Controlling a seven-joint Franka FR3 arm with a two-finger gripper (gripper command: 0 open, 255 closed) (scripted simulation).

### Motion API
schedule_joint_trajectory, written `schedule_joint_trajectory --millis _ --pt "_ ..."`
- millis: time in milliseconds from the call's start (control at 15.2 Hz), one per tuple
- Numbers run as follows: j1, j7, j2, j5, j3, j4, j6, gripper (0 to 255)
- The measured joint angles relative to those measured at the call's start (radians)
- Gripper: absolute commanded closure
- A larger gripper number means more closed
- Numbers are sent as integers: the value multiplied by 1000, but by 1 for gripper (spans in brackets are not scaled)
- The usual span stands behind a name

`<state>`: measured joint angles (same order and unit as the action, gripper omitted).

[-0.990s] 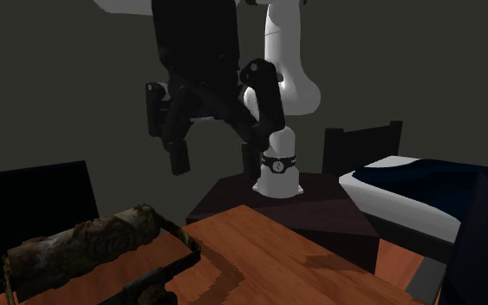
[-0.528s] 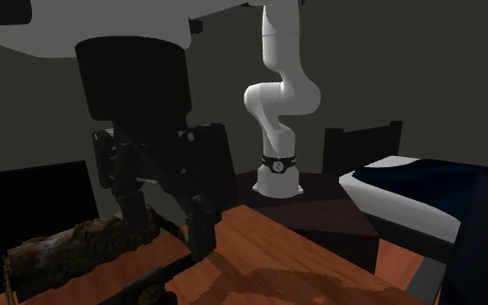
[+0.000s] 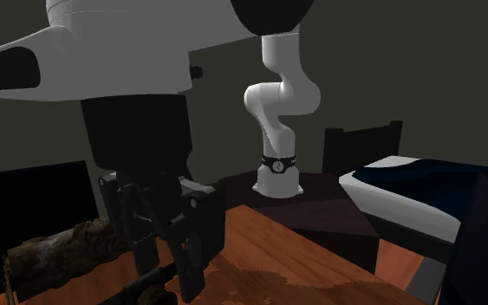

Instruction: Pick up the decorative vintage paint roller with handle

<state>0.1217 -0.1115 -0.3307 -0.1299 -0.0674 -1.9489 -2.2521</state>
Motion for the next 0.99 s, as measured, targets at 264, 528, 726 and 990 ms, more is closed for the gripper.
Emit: schedule_joint_trajectory --millis 264,528,726,990 --pt "1 1 0 -1 0 -1 -2 255" --pt "1 1 0 -1 0 -1 -2 255" --pt "0 -1 9 2 -1 4 13 255" --pt "0 -7 30 7 -3 27 56 255"
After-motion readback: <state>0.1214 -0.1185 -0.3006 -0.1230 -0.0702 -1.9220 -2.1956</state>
